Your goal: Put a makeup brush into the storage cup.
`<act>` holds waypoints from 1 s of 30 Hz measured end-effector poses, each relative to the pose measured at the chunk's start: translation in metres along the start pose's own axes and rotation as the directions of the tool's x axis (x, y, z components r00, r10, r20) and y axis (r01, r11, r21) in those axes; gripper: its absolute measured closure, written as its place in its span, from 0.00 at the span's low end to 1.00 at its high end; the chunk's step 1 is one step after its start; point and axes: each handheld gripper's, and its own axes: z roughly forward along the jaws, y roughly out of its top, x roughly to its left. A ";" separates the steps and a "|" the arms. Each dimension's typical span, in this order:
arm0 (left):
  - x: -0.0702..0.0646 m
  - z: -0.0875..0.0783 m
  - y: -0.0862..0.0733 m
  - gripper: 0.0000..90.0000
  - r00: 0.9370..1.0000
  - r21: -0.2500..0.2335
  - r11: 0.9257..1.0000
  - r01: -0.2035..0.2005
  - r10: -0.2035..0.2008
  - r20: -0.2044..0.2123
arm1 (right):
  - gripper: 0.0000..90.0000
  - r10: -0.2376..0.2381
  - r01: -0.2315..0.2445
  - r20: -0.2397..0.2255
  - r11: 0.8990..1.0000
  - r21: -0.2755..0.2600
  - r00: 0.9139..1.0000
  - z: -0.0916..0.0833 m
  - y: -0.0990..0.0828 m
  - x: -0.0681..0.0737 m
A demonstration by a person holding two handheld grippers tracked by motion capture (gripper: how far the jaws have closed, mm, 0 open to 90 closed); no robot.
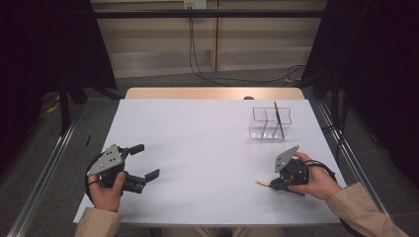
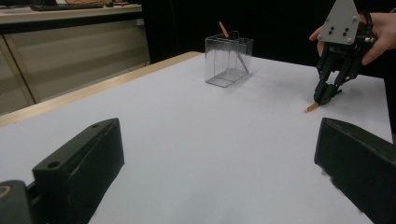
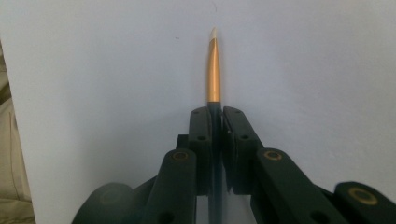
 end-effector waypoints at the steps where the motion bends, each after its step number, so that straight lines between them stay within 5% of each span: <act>1: 0.000 0.000 0.000 0.01 1.000 0.001 1.000 -0.001 0.001 -0.001 | 0.92 0.005 -0.005 0.001 1.000 0.001 1.000 0.000 0.000 0.000; 30: 0.006 0.010 -0.001 0.02 1.000 0.007 1.000 0.003 -0.003 0.019 | 0.93 0.029 -0.028 -0.005 0.998 0.062 1.000 0.002 0.008 -0.001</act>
